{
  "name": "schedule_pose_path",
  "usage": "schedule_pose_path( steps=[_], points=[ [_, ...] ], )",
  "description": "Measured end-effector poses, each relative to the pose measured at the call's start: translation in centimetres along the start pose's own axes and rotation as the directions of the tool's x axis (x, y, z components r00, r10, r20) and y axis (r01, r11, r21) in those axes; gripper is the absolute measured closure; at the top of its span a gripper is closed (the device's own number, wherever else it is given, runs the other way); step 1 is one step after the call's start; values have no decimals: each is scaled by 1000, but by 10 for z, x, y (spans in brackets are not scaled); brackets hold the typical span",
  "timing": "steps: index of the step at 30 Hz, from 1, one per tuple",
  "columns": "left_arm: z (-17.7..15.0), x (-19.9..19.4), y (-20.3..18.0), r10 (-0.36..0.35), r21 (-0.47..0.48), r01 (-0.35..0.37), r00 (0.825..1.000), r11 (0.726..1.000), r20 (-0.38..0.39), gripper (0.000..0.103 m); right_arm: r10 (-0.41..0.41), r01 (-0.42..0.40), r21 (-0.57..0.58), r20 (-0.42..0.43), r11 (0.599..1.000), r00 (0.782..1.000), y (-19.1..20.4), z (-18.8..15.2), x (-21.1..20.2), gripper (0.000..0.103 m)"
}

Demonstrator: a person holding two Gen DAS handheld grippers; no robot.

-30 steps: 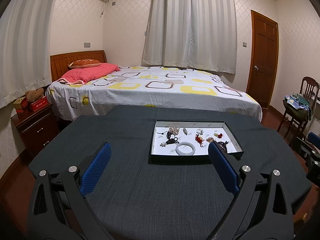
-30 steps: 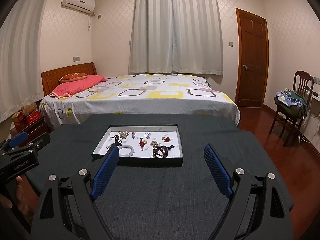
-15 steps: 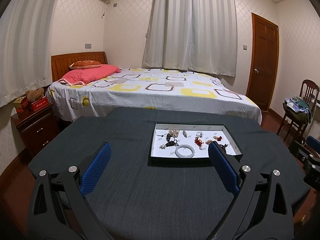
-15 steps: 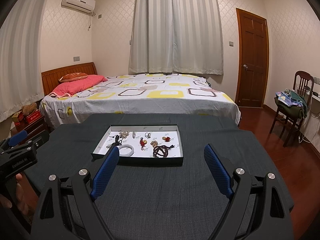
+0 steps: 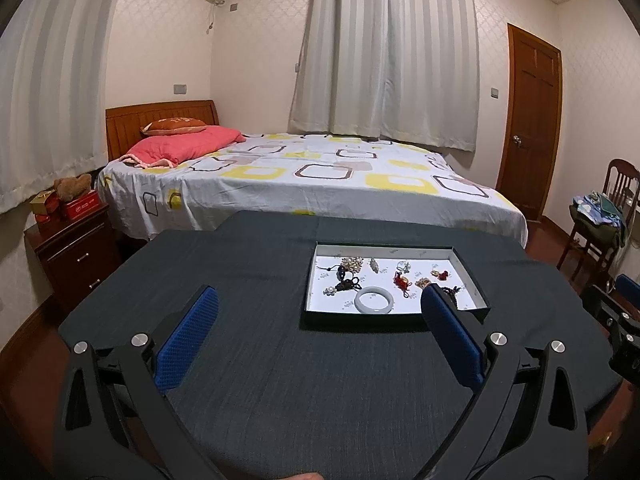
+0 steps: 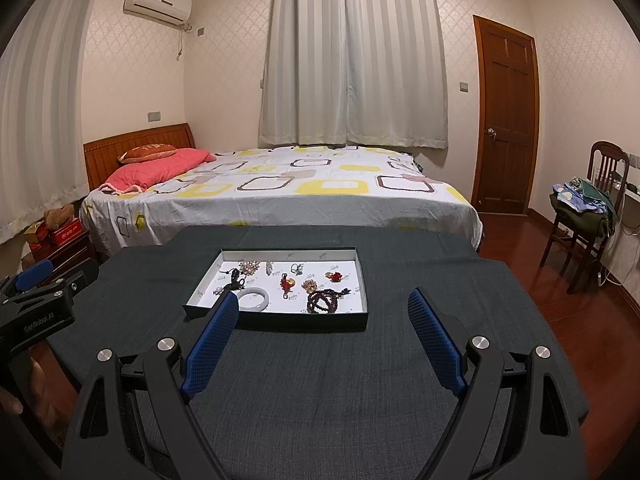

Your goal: Organize jewelry

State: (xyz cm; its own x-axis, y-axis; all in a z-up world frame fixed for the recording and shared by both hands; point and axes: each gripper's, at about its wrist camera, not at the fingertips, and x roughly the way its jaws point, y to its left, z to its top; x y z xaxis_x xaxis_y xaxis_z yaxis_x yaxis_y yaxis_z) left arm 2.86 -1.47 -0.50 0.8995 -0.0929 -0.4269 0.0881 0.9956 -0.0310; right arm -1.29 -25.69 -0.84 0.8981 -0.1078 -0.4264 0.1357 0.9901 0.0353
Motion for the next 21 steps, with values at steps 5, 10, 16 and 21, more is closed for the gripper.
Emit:
schedule_pose_path(
  steps=[5, 10, 16, 21],
  points=[
    [-1, 1, -3, 4, 5, -4, 1000, 1000, -5, 4, -1, 1, 0, 0, 1000, 1000, 0, 0, 0, 19],
    [-3, 1, -2, -10, -7, 10, 1000, 1000, -4, 4, -2, 2, 0, -2, 1000, 1000, 0, 0, 0, 19],
    [-5, 2, -1, -17, -16, 17, 1000, 1000, -3, 4, -2, 2, -3, -1, 1000, 1000, 2, -1, 0, 19],
    [-6, 0, -5, -28, 2, 28, 999, 1000, 17, 4, 0, 0, -1, -2, 1000, 1000, 1, -1, 0, 19]
  ],
)
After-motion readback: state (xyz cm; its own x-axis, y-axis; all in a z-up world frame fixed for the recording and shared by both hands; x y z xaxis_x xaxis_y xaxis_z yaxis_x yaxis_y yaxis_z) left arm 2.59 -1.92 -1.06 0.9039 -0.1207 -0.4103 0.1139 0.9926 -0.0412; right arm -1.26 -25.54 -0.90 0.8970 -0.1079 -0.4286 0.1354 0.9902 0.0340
